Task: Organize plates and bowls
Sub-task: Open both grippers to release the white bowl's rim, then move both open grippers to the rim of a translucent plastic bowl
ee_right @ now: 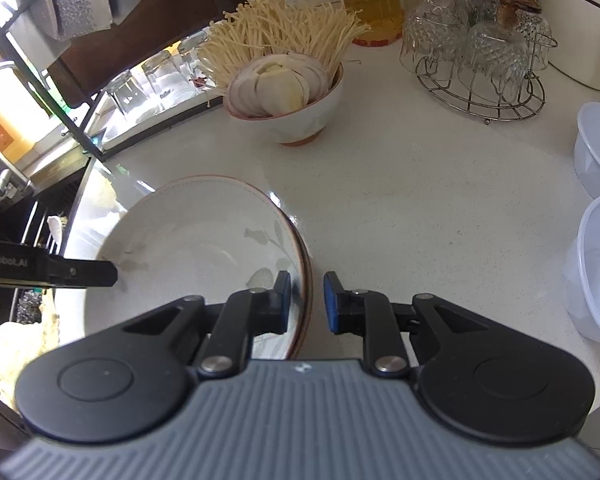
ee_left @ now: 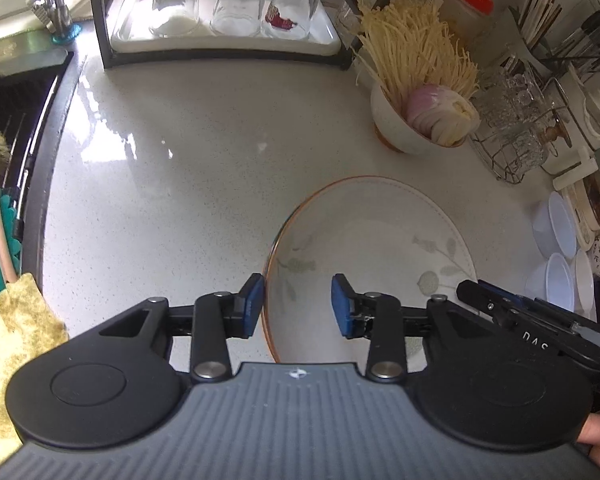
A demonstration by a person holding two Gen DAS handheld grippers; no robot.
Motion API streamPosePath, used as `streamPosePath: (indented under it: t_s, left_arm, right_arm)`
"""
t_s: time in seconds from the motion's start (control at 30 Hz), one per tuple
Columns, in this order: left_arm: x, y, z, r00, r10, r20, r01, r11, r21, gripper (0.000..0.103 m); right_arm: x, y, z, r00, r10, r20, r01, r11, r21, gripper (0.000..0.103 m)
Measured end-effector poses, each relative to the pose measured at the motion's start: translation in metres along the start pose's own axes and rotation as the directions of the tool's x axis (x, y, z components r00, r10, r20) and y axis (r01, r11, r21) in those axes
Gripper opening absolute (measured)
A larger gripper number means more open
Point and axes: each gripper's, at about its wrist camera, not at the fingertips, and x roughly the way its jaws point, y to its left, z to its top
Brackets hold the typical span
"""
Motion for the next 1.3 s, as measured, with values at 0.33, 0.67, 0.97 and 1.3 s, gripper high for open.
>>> streamPosePath:
  t_s: [0.33, 0.67, 0.97, 1.3]
  left_arm:
    - [-0.027, -0.022, 0.004, 0.997, -0.012, 0.07, 0.008, 0.998, 0.055, 0.045]
    - [-0.077, -0.062, -0.002, 0.976, -0.024, 0.218, 0.004, 0.996, 0.089, 0.045]
    - [-0.111, -0.107, -0.033, 0.953, -0.041, 0.301, 0.004, 0.992, 0.123, 0.045]
    - [-0.12, -0.149, -0.08, 0.948, -0.06, 0.312, 0.019, 0.991, 0.134, 0.045]
  right_arm:
    - [-0.022, -0.002, 0.01, 0.998, 0.028, 0.049, -0.028, 1.0, -0.002, 0.022]
    - [-0.09, -0.009, 0.017, 0.978, 0.047, 0.201, -0.041, 0.999, -0.035, 0.022]
    - [-0.134, -0.027, 0.005, 0.962, 0.071, 0.263, -0.056, 0.996, -0.062, 0.022]
    - [-0.18, -0.053, -0.015, 0.947, 0.075, 0.313, -0.05, 0.995, -0.086, 0.022]
